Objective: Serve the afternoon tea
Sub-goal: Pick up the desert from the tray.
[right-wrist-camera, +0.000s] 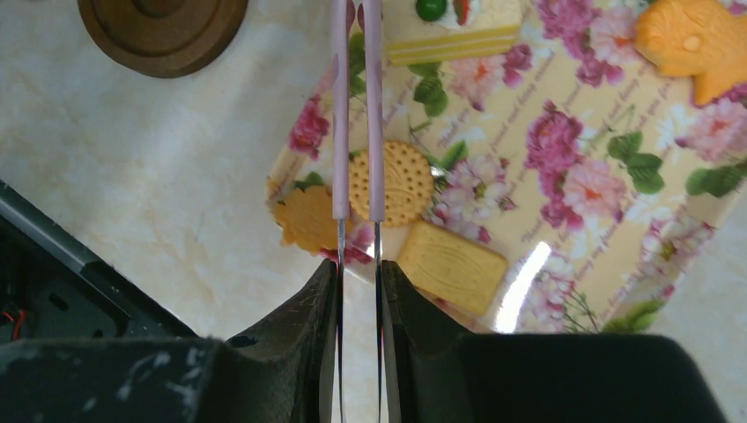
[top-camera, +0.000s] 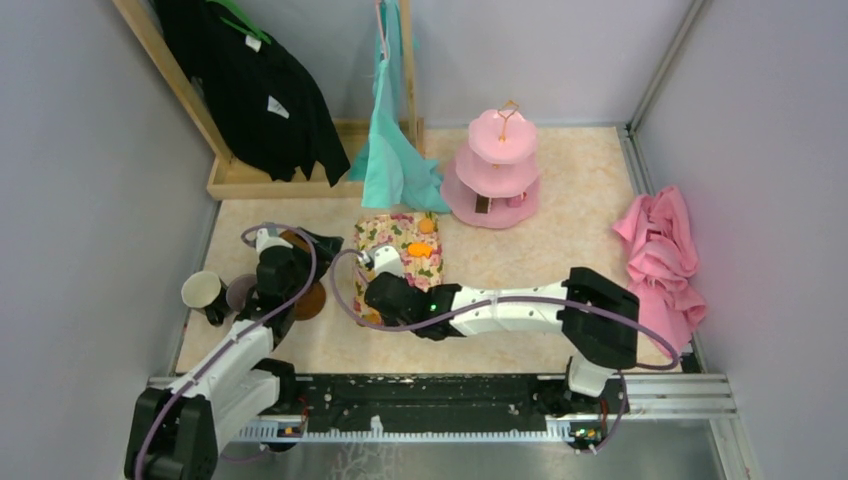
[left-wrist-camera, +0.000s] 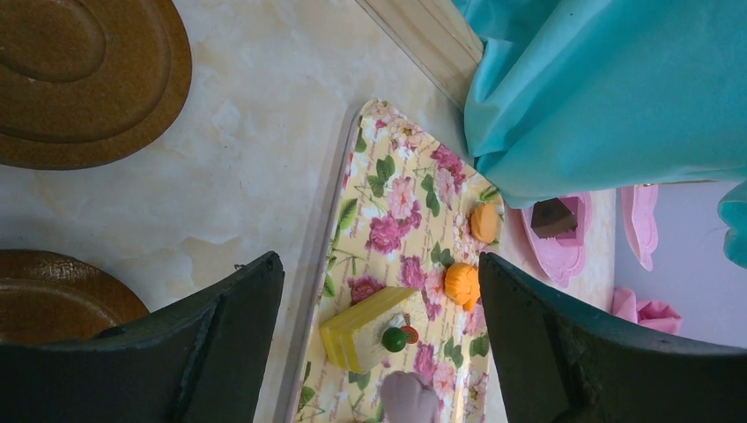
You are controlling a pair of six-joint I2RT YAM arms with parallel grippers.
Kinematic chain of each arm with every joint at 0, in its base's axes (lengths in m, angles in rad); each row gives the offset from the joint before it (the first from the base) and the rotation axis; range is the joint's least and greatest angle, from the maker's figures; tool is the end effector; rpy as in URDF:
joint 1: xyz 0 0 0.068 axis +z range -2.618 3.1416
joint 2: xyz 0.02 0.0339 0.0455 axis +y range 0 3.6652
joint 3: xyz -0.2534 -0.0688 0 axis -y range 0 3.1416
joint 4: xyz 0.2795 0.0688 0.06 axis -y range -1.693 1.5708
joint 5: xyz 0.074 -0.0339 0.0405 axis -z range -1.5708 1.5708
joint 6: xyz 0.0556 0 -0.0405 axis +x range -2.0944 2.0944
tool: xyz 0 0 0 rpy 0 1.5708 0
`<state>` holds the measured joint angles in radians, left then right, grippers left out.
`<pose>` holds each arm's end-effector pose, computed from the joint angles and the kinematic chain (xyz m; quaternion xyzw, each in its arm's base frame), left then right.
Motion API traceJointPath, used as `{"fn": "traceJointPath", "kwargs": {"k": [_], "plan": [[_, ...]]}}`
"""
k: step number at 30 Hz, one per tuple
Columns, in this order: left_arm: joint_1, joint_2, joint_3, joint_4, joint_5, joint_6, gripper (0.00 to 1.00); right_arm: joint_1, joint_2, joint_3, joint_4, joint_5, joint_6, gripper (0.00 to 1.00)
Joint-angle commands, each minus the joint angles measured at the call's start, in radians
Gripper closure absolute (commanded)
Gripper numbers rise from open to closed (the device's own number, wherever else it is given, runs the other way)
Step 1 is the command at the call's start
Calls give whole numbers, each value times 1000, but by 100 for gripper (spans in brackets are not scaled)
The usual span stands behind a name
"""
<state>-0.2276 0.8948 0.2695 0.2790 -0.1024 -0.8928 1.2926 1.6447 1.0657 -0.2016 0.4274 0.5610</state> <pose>0.2398 -0.0497 0.1523 -0.2946 0.7629 -0.2695 0.5085 0.1304 0.3725 0.1758 -0.2464 0.8715 0.1833 0.3824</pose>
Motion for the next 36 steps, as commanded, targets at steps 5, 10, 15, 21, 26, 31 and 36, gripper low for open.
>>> {"fn": "traceJointPath", "kwargs": {"k": [5, 10, 15, 21, 26, 31, 36], "plan": [[42, 8, -26, 32, 61, -23, 13, 14, 147, 177, 38, -25, -18, 94], [55, 9, -35, 41, 77, -24, 13, 13, 212, 244, 9, 9, -29, 94], [63, 10, -45, 60, 91, -26, 13, -3, 226, 261, -14, 38, -20, 95], [66, 27, -52, 81, 108, -34, 14, -16, 222, 251, -49, 64, 4, 96], [66, 27, -50, 83, 112, -34, 14, -18, 206, 232, -63, 76, 18, 97], [66, 21, -50, 79, 115, -35, 14, -19, 176, 197, -71, 79, 36, 97], [66, 18, -51, 78, 117, -36, 14, -19, 130, 144, -74, 86, 52, 98]]}}
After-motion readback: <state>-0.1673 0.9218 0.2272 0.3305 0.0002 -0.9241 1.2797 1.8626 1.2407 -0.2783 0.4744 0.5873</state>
